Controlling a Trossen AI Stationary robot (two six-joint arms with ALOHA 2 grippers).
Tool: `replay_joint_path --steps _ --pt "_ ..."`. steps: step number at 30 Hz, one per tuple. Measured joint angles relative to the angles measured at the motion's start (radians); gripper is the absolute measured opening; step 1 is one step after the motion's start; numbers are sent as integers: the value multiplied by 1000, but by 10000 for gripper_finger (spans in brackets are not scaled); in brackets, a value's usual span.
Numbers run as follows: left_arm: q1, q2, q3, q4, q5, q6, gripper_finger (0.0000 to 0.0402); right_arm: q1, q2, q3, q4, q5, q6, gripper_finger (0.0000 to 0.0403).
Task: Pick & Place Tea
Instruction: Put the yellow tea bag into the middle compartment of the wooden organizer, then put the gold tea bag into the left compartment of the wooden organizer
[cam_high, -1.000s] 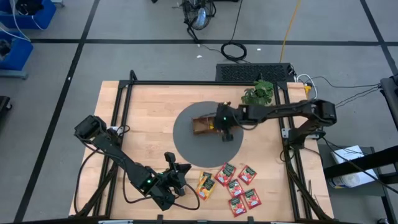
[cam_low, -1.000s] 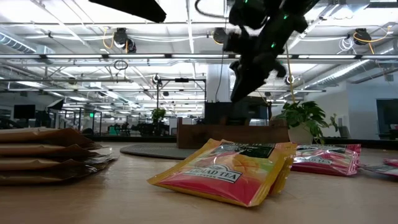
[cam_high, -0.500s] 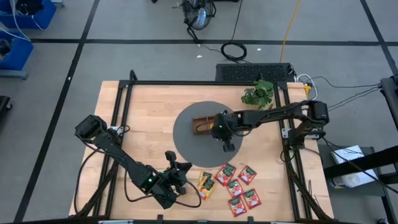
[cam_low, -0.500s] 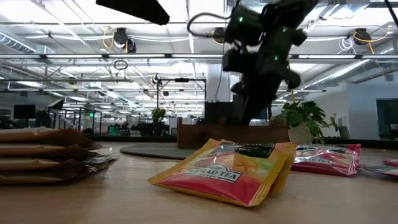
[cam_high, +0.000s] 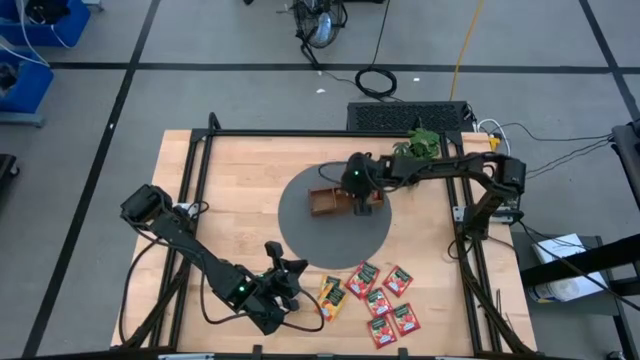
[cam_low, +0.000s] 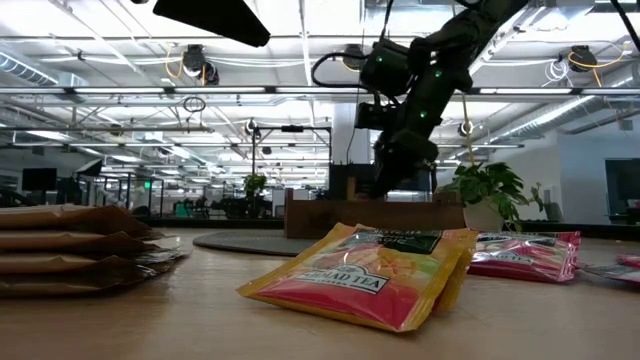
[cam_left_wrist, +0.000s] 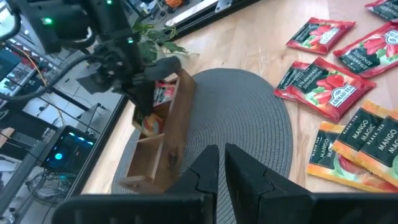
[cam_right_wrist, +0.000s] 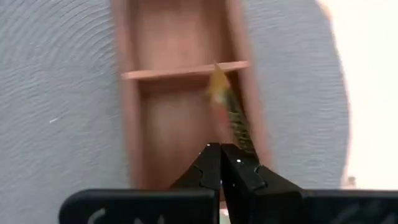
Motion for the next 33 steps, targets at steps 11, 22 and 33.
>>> replay_joint_path --steps 11,22,33 --pt "7 0 0 -3 0 -14 35 -7 -3 0 102 72 -30 0" --pt "10 0 0 -9 19 -16 35 26 -44 0 94 111 -42 0" --pt "10 0 -23 -23 21 -39 35 167 -498 -272 227 -203 35 0"
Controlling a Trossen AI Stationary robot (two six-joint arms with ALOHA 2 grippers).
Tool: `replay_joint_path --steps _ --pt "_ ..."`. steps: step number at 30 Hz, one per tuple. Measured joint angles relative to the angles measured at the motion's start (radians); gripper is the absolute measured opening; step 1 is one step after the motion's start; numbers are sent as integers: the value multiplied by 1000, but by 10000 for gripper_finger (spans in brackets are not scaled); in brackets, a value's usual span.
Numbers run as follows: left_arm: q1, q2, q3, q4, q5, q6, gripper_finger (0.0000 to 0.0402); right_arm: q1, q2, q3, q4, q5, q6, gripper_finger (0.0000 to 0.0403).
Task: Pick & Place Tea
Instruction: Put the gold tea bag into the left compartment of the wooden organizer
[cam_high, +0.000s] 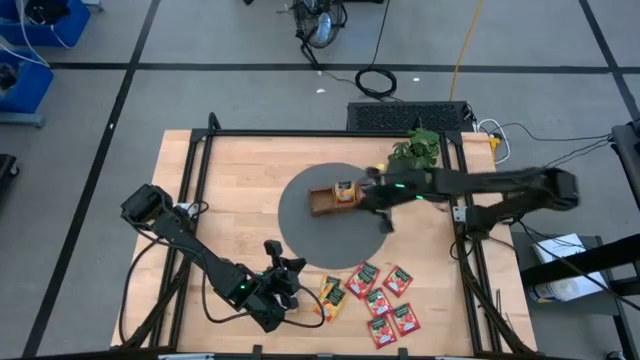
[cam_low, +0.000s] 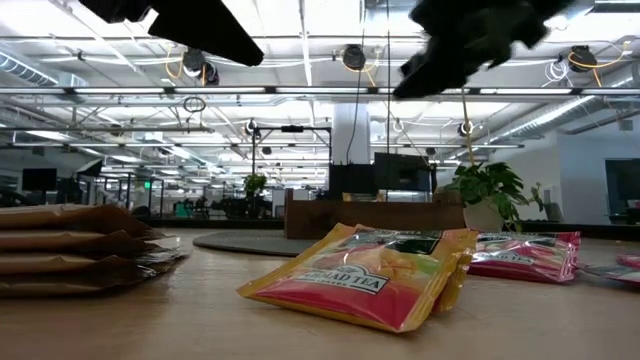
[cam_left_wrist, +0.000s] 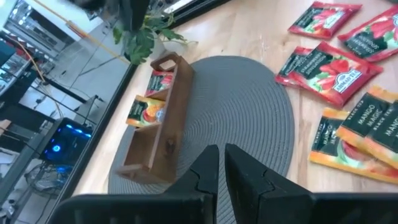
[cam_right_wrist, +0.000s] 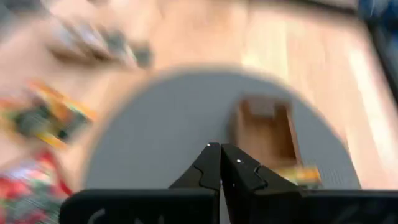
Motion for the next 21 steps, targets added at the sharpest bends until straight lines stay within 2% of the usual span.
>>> replay_joint_path --steps 4,8,11,14,21 --pt "5 0 -5 12 -6 -7 35 42 -175 -197 174 -9 86 0" --pt "16 0 -5 6 18 -46 35 123 -227 -335 319 -11 128 0" --pt "16 0 -5 2 54 -65 35 184 -196 -431 542 -12 144 0" --pt "14 -2 -5 -31 93 -180 35 230 -136 -497 722 -17 153 0" --pt "15 -4 -5 -146 367 -586 35 270 -37 -527 810 -12 162 0"
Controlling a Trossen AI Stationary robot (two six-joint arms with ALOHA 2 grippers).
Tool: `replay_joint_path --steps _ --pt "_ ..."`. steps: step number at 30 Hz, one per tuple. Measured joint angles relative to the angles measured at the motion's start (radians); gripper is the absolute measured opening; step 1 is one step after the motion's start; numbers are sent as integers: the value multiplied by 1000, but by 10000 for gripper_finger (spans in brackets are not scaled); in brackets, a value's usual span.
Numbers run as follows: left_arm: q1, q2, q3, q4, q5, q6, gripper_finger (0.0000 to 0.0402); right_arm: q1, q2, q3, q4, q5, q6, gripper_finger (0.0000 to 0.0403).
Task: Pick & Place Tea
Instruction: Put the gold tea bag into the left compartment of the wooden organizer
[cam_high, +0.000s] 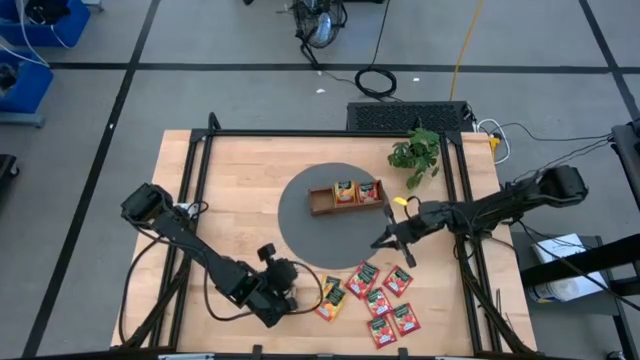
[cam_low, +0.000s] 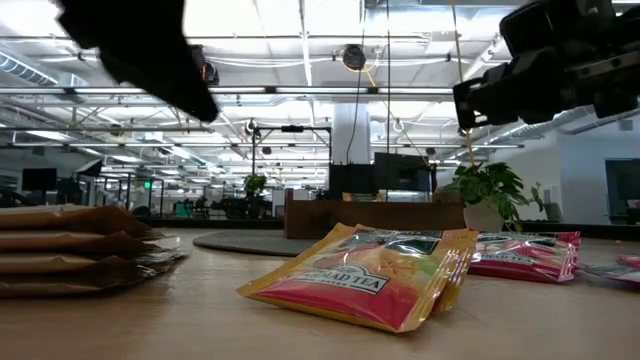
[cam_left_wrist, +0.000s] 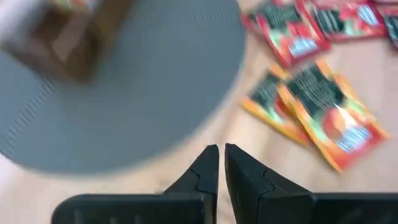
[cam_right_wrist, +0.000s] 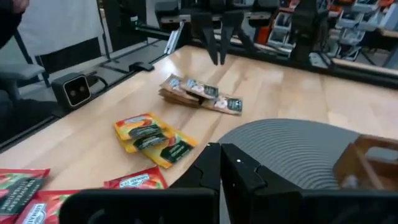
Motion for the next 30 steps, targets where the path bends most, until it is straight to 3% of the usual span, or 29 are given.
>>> replay_joint_path --steps 2,6,13,19,24,30 --pt "-8 2 0 -25 54 -102 35 12 23 13 8 -7 33 0" --pt "-84 2 0 -25 67 -195 35 32 115 98 -32 -172 53 0" --pt "-247 26 0 -11 -68 -368 35 66 444 341 -43 -187 -21 0" --pt "-277 119 1 39 -131 -400 35 65 732 582 27 -207 -24 0" --pt "-279 184 0 69 -143 -354 35 64 858 705 78 -205 -11 0" --pt "-324 198 0 -24 -210 -446 35 56 958 802 96 -208 71 0"
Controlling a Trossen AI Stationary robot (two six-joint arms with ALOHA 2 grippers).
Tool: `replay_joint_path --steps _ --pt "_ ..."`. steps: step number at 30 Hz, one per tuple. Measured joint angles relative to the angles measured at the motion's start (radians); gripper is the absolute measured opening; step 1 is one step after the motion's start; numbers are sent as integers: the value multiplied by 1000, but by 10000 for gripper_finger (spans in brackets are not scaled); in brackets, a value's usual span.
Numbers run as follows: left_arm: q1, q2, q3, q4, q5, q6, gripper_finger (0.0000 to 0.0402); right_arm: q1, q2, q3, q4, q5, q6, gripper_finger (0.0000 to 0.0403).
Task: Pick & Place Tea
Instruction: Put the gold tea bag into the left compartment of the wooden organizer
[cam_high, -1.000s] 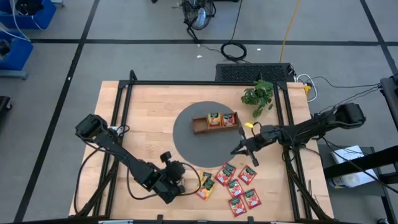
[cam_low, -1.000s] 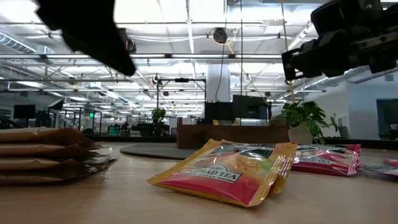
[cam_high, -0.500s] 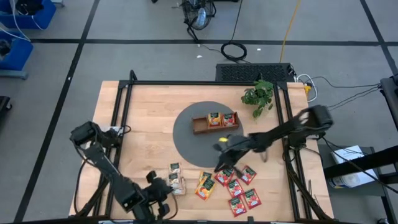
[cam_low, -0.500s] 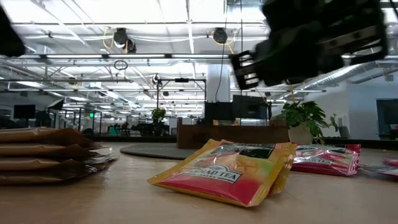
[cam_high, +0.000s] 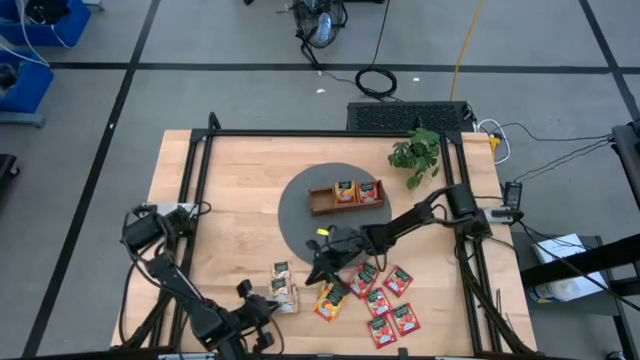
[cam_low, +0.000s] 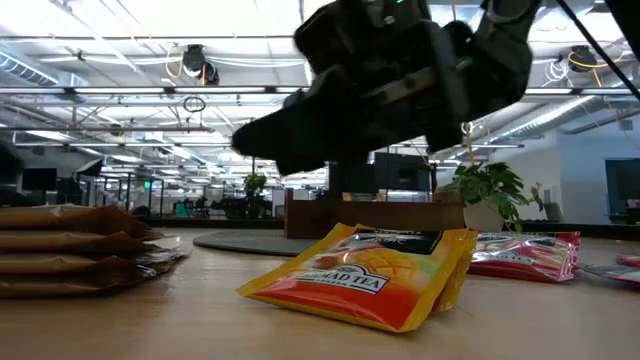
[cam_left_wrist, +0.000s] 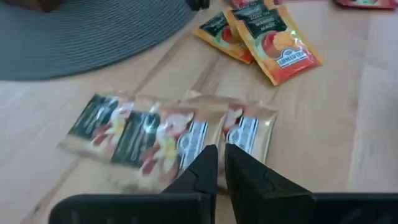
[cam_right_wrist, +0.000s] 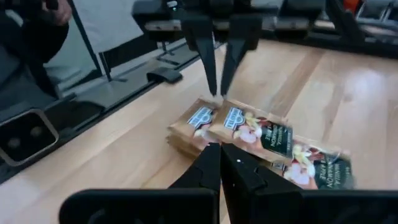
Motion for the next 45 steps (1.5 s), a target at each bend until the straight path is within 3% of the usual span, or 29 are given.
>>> replay_joint_path --steps 4,10,14,25,45 --pt "-26 1 0 -77 -11 -112 35 -14 40 46 25 -39 34 1" --pt "-12 0 0 -71 -70 -134 35 -38 72 86 11 -17 193 26" --pt "21 8 0 -28 -6 -107 35 -49 72 90 -21 -12 270 55" --pt "37 39 -1 -19 58 -106 35 -47 72 89 -98 7 244 109" --pt "47 98 -1 3 71 -106 35 -40 71 88 -132 2 174 114"
